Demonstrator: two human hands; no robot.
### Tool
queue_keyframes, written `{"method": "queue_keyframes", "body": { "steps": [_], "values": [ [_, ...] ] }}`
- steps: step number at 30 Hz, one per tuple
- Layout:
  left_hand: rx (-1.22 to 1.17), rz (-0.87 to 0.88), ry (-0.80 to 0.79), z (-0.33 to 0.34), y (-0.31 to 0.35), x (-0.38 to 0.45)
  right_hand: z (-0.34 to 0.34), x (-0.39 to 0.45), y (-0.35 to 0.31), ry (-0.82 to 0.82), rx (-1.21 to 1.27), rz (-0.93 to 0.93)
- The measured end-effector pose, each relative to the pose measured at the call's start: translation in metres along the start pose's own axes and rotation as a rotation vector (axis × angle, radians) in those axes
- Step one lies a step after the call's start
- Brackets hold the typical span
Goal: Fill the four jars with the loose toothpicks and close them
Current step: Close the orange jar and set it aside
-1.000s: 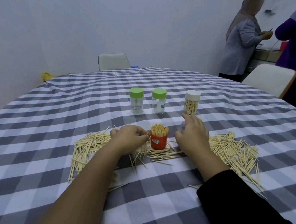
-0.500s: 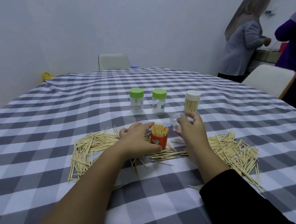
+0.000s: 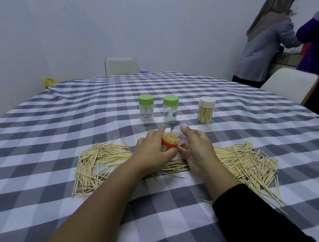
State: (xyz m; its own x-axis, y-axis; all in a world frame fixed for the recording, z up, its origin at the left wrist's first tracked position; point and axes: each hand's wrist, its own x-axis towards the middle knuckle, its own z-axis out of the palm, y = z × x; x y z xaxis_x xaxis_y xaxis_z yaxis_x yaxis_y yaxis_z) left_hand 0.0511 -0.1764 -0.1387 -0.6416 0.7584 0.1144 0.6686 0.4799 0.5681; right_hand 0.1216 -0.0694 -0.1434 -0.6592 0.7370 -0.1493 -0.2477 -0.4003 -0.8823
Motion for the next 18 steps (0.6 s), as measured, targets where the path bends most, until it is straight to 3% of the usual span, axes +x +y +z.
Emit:
{"method": "queue_keyframes", "body": {
  "steps": [8, 18],
  "values": [
    [-0.065, 0.008, 0.073, 0.0006, -0.0005, -0.0022, -0.0012, -0.0022, -0.0004, -0.013, 0.011, 0.026],
    [0.017, 0.083, 0.081, 0.0028, -0.0039, 0.0026, -0.0040, -0.0016, -0.0001, -0.053, -0.038, 0.011]
  ]
}}
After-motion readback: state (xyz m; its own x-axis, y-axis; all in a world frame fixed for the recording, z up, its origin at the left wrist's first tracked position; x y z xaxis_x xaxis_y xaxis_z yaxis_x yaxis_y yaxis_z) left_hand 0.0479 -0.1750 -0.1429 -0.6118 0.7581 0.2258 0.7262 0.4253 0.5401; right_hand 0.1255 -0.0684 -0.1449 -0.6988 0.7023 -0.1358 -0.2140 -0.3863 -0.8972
